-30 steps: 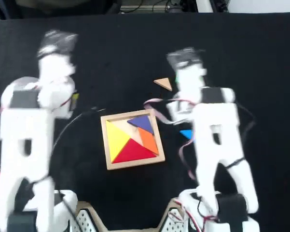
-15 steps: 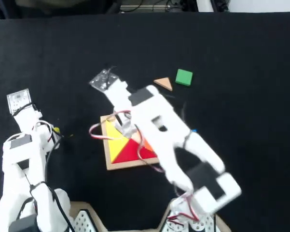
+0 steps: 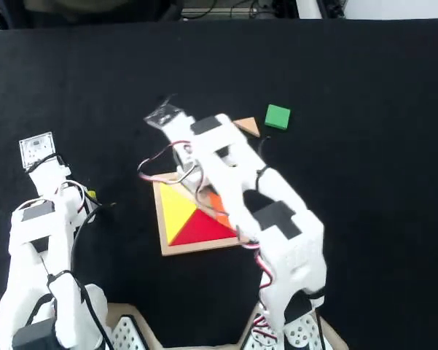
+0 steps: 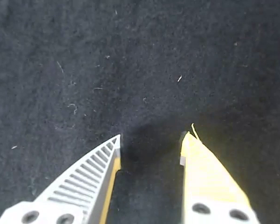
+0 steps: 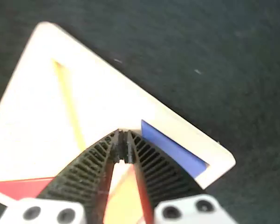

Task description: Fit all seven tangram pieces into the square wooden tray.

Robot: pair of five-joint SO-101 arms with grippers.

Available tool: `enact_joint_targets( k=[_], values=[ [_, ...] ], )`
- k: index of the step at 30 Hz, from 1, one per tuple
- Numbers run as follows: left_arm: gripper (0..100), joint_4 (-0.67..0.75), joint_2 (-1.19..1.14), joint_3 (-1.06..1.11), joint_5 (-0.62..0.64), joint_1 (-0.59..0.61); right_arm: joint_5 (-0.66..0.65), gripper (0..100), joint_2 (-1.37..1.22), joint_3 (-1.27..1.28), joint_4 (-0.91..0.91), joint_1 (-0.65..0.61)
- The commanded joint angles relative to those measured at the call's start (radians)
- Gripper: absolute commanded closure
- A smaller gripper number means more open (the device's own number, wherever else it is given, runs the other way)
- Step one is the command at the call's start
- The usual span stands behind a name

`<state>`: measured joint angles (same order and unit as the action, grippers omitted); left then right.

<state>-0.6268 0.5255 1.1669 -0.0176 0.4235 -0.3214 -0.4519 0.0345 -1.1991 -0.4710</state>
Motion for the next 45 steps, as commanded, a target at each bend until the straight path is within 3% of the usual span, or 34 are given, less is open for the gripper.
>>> enact_joint_targets(
  k=[1,7,14,24,37,40,45],
  values=[
    [79,0.011,0.003,-0.004,0.003,-0.013,-0.009,98.8,0.001,-0.05,0.008,0.068],
    [79,0.011,0.003,-0.004,0.003,-0.013,-0.009,98.8,0.005,-0.05,-0.025,0.1],
    [79,0.011,0.003,-0.004,0.003,-0.015,-0.009,98.8,0.048,-0.045,-0.064,0.029],
    [79,0.011,0.003,-0.004,0.003,-0.015,-0.009,98.8,0.111,-0.001,-0.061,0.025],
    [79,0.011,0.003,-0.004,0.003,-0.015,-0.064,98.8,0.124,0.117,-0.064,0.078],
    [79,0.011,0.003,-0.004,0.003,-0.015,-0.064,98.8,0.191,0.099,-0.092,0.075],
    [79,0.011,0.003,-0.004,0.003,-0.015,-0.066,98.8,0.472,-0.074,-0.288,0.094]
  ],
)
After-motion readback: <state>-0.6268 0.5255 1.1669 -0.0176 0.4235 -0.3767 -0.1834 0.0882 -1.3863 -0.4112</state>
